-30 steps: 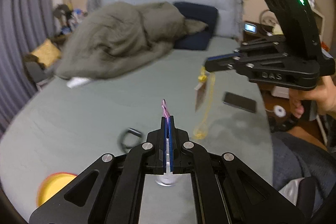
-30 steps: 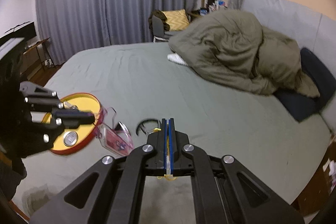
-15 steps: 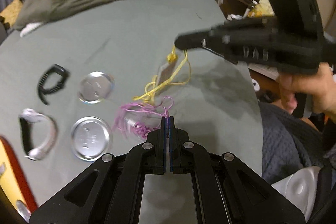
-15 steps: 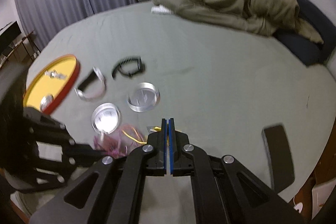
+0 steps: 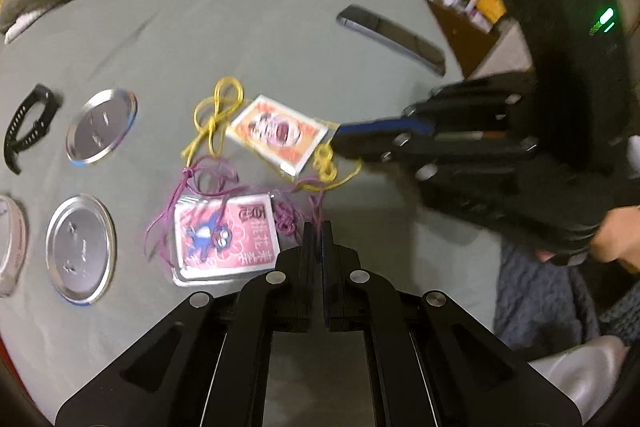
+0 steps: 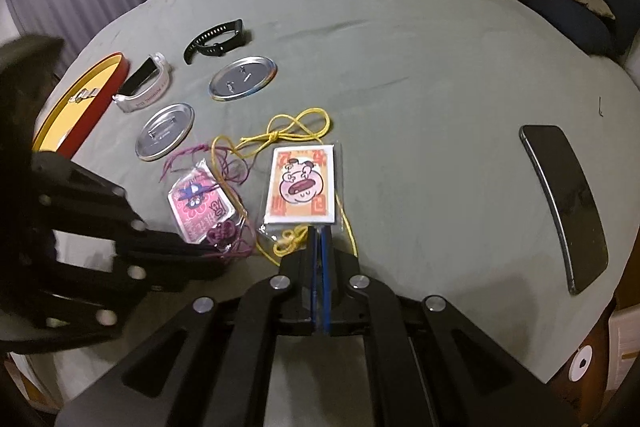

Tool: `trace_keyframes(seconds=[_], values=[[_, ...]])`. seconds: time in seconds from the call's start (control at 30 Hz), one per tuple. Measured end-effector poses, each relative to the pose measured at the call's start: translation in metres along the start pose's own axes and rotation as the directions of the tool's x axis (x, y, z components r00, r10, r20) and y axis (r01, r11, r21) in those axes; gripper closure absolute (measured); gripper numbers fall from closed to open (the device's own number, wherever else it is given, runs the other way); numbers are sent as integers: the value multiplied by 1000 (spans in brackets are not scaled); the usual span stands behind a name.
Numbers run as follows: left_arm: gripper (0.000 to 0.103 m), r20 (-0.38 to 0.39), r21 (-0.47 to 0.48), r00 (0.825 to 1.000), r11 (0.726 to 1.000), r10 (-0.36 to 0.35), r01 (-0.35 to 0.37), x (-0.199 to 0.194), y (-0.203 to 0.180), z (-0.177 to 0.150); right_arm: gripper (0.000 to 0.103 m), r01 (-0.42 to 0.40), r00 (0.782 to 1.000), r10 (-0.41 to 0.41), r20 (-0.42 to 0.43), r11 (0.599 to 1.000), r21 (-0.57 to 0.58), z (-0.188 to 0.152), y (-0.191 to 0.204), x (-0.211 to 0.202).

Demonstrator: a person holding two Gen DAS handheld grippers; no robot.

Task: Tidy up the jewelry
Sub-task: 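Open both tools to release the pendants on the bed, then move both open tools back over the tray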

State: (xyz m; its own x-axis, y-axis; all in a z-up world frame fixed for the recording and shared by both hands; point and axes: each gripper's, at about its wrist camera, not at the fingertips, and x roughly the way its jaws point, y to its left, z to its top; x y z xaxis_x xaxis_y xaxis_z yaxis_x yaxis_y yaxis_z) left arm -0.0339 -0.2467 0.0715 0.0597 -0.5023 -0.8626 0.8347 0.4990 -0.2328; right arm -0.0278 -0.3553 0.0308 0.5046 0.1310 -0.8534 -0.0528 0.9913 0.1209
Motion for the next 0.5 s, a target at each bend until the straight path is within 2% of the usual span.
trace_keyframes(seconds=[0.07,0.1,0.13,0.17,0.2,0.23,0.33,0.5], values=[[90,6,-17,1000,1000,-16,16,0,2,-1,97,-5,1000,5,-8,1000,0,-1,0,0],[71,15,-26,1000,999,-25,25,-1,3,-2,89,-2,1000,2,-11,1000,1,-1,0,-1],[40,29,-29,999,999,-15,16,-4,2,-1,58,0,1000,0,-10,1000,3,-2,0,-1],[29,52,-28,998,999,31,-30,-8,3,-2,39,8,1000,-8,-6,1000,8,-1,-1,-2],[22,67,-16,996,998,67,-66,-12,2,-2,36,25,1000,-25,2,1000,17,0,-2,-4],[20,84,0,993,997,78,-78,-16,1,-2,34,-3,1000,2,14,1000,31,0,-5,-6],[17,103,1,992,997,73,-73,-23,7,-3,32,-5,1000,5,28,1000,28,1,-5,-11],[11,129,-50,990,997,62,-56,-34,22,-6,26,-13,999,13,34,1000,9,6,0,-15]])
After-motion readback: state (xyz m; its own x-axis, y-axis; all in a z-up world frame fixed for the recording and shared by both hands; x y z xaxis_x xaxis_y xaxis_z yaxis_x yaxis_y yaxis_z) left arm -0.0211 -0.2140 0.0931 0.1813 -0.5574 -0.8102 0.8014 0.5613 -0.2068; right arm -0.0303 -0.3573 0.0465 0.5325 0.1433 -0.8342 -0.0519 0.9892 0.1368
